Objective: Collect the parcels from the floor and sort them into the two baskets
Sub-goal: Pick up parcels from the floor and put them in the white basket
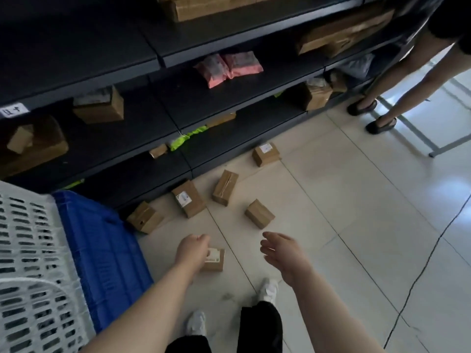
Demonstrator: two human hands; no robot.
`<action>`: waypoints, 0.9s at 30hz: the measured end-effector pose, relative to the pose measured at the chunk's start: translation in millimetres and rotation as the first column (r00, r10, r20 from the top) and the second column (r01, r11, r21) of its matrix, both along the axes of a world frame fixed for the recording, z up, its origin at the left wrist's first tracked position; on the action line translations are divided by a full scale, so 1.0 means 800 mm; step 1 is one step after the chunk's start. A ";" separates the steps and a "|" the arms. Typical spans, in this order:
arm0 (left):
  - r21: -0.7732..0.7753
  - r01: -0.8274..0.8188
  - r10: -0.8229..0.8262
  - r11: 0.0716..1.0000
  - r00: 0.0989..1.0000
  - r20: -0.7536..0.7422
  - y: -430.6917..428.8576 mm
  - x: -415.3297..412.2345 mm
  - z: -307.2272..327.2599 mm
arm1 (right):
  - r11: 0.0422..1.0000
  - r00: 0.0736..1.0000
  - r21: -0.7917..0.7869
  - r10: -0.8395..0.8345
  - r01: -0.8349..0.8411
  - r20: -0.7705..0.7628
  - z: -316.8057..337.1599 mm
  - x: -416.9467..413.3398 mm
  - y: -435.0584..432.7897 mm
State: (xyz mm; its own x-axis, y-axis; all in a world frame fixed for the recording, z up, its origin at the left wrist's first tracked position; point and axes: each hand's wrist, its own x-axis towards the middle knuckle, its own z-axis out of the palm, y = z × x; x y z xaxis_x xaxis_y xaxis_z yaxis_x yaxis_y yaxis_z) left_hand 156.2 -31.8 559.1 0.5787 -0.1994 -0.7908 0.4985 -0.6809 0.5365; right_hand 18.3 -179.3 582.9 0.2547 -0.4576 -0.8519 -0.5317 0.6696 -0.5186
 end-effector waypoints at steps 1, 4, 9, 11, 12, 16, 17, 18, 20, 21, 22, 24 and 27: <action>0.024 -0.024 0.024 0.999 1.000 -0.005 -0.006 0.008 -0.019 | 0.999 0.999 0.017 0.046 -0.045 -0.026 -0.023 0.008 -0.013; 0.075 -0.099 0.099 0.992 0.995 0.001 -0.020 0.027 -0.087 | 0.991 0.990 0.063 0.125 -0.121 -0.068 -0.102 0.029 -0.044; 0.198 -0.198 0.208 0.960 0.978 -0.027 -0.029 0.043 -0.241 | 0.975 0.969 0.137 0.194 -0.174 -0.152 -0.262 0.048 -0.068; 0.273 -0.210 0.226 0.939 0.974 -0.028 -0.030 0.045 -0.308 | 0.970 0.962 0.171 0.203 -0.172 -0.185 -0.331 0.052 -0.069; 0.302 -0.209 0.229 0.930 0.973 -0.030 -0.031 0.045 -0.341 | 0.968 0.958 0.182 0.207 -0.171 -0.201 -0.366 0.053 -0.068; 0.379 -0.032 0.046 0.925 0.999 -0.029 -0.028 0.052 -0.475 | 0.962 0.935 0.203 0.232 -0.181 -0.269 -0.500 0.061 -0.054; 0.406 0.021 -0.013 0.914 1.000 -0.023 -0.026 0.056 -0.505 | 0.961 0.929 0.206 0.239 -0.184 -0.282 -0.530 0.065 -0.048; 0.423 0.049 -0.042 0.905 0.999 -0.027 -0.025 0.059 -0.535 | 0.956 0.922 0.218 0.255 -0.196 -0.291 -0.562 0.068 -0.041; 0.458 0.107 -0.110 0.883 0.994 -0.020 -0.022 0.065 -0.590 | 0.937 0.903 0.240 0.319 -0.255 -0.288 -0.619 0.075 -0.025; 0.468 0.126 -0.128 0.875 0.991 -0.027 -0.020 0.065 -0.615 | 0.934 0.899 0.235 0.331 -0.269 -0.288 -0.643 0.076 -0.017; 0.473 0.145 -0.144 0.869 0.989 -0.039 -0.019 0.065 -0.636 | 0.935 0.900 0.232 0.330 -0.270 -0.285 -0.663 0.076 -0.011; 0.484 0.186 -0.171 0.855 0.982 -0.077 -0.014 0.063 -0.672 | 0.928 0.895 0.221 0.353 -0.299 -0.274 -0.698 0.076 0.001; 0.510 0.186 -0.158 0.840 0.982 -0.098 -0.007 0.054 -0.707 | 0.918 0.894 0.255 0.367 -0.304 -0.258 -0.727 0.075 0.016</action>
State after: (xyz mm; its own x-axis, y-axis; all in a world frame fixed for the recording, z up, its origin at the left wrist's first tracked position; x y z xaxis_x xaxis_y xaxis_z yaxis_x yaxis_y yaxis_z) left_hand 199.2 -37.3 -6.3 0.5299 0.1518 -0.8344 0.3638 -0.9294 0.0620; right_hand 78.1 -166.7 1.2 0.0853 -0.1990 -0.9763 -0.8498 0.4970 -0.1755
